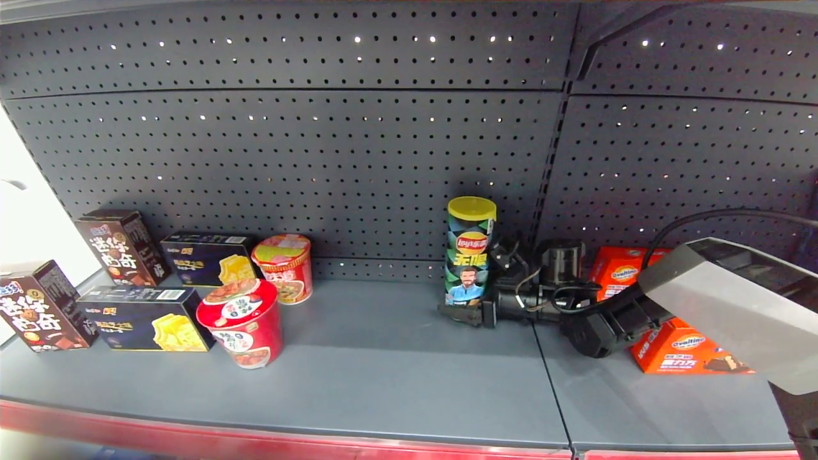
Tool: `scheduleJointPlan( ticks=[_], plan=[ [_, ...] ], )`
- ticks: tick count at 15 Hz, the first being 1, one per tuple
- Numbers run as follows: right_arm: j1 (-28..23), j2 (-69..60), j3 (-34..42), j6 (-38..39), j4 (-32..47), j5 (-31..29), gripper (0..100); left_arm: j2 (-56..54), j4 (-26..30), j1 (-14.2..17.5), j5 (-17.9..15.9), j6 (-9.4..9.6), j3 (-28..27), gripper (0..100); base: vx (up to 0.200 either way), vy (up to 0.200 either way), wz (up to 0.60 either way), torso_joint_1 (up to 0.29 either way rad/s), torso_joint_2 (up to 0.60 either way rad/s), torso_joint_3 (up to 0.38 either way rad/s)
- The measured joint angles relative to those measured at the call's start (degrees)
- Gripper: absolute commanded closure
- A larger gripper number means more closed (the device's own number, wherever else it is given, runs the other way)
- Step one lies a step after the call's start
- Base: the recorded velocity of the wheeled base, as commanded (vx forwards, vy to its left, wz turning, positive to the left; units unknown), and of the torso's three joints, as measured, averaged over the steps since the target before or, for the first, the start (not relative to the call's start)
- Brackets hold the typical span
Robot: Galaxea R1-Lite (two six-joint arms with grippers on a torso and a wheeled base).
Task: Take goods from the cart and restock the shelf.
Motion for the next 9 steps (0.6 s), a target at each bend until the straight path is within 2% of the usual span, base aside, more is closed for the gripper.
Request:
scheduleJointPlan(
  ticks=[3, 4, 9],
  plan=[
    [-0.46, 0.57, -0.15, -0.22, -0.68, 0.44, 0, -0.05, 0.09, 0.00, 0.04, 0.01, 0.33, 100, 0.000, 0.000, 0.00, 0.000, 0.00, 0.000],
    [-0.57, 0.68, -0.17, -0.06, -1.21, 0.05, 100, -0.05, 0.13, 0.00, 0.01, 0.01, 0.37, 100, 0.000, 0.000, 0.00, 0.000, 0.00, 0.000],
    [0.09, -0.12, 0.44, 1.18, -0.71, -4.33, 100, -0.17, 0.11, 0.02, 0.06, 0.00, 1.30, 100, 0.000, 0.000, 0.00, 0.000, 0.00, 0.000]
  ],
)
